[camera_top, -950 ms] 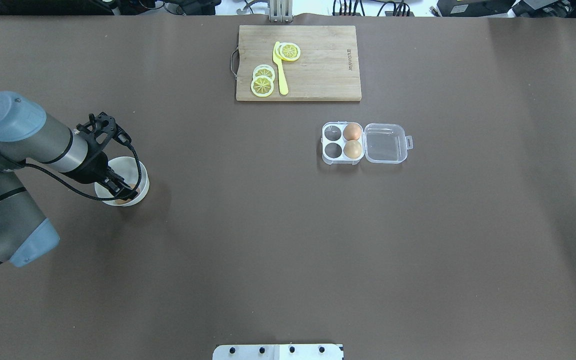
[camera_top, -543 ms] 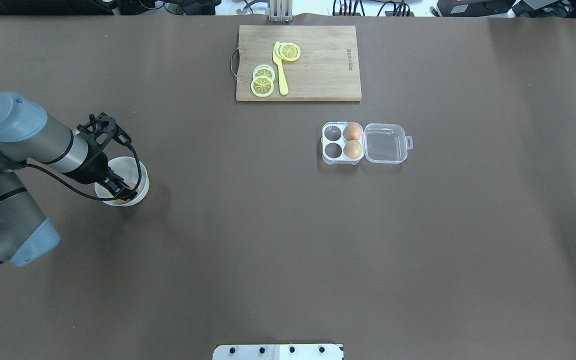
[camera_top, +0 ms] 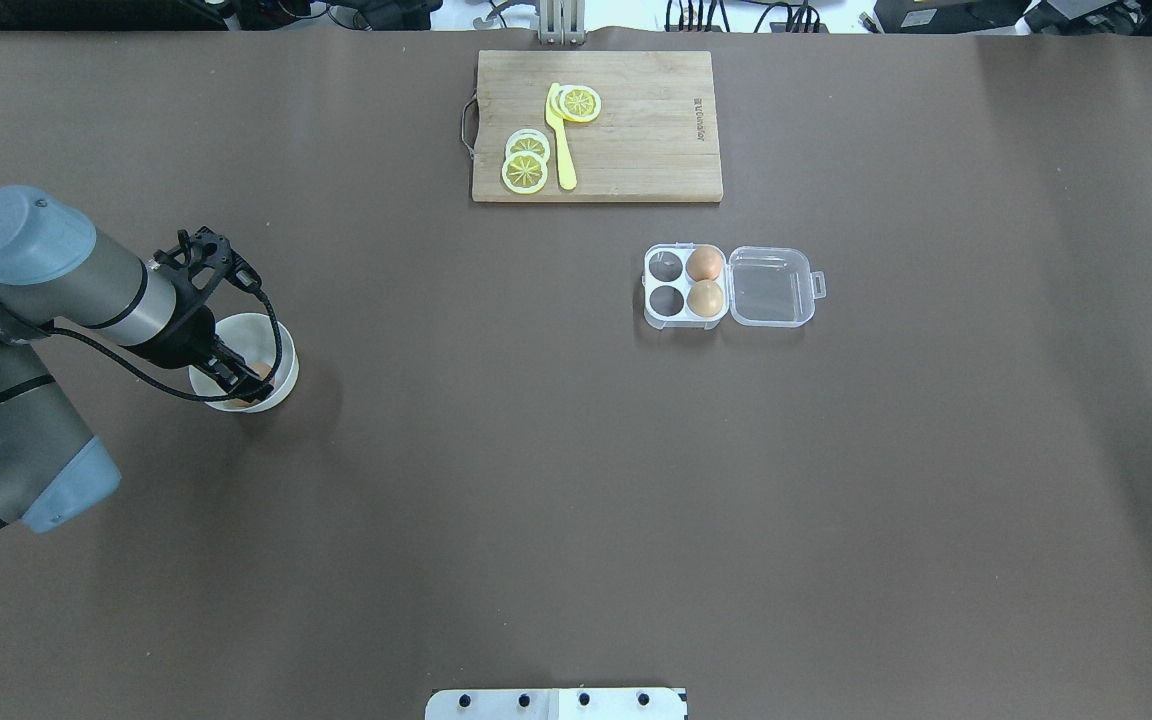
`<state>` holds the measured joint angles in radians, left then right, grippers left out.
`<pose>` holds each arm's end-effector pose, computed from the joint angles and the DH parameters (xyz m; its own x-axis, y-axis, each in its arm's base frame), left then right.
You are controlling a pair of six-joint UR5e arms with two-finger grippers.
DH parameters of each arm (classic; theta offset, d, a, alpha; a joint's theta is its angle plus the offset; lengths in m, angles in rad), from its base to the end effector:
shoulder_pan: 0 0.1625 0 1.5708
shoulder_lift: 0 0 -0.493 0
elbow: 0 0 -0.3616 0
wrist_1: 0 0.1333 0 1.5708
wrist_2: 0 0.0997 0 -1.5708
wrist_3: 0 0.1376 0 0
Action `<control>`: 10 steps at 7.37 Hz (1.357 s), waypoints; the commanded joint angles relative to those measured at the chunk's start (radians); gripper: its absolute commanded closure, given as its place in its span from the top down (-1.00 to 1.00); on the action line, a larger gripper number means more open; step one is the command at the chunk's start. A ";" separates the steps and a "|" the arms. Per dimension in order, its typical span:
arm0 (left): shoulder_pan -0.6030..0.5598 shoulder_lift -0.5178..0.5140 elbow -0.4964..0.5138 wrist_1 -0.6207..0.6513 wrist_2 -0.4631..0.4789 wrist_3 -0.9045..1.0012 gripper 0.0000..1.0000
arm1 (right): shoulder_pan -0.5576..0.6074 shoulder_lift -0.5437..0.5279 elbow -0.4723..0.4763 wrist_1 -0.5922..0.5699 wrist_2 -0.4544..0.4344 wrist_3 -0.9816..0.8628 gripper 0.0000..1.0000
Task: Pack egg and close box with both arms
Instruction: 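Close the left gripper on the brown egg and lift it out, then carry the egg with the left gripper over to the clear egg box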
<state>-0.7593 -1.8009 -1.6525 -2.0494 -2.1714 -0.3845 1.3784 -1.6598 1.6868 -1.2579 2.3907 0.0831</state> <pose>0.4023 -0.4584 0.5406 0.4479 0.6293 -0.6351 -0.3693 0.7771 0.5096 -0.0526 -0.4410 0.6991 0.6359 -0.2916 0.7145 0.1279 0.9529 0.2750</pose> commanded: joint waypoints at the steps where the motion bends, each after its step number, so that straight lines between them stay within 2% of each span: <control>1: 0.000 0.003 -0.006 0.002 0.004 -0.036 -0.77 | 0.001 0.000 -0.001 0.000 0.007 0.003 0.98; 2: 0.000 0.008 -0.007 0.002 0.005 -0.097 -1.00 | 0.001 0.000 0.001 0.000 0.008 0.003 0.98; 6: -0.014 -0.021 -0.101 -0.005 -0.001 -0.140 -1.00 | -0.001 0.005 0.002 0.000 0.008 0.004 0.98; 9: -0.006 -0.179 -0.087 -0.118 0.005 -0.269 -1.00 | -0.004 0.015 0.017 0.000 0.008 0.021 0.98; 10: -0.005 -0.242 -0.061 -0.165 0.007 -0.339 -1.00 | -0.018 0.035 0.028 0.000 0.008 0.087 0.98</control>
<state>-0.7663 -1.9645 -1.7383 -2.1604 -2.1665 -0.6465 1.3721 -1.6428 1.7032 -1.2579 2.3986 0.1132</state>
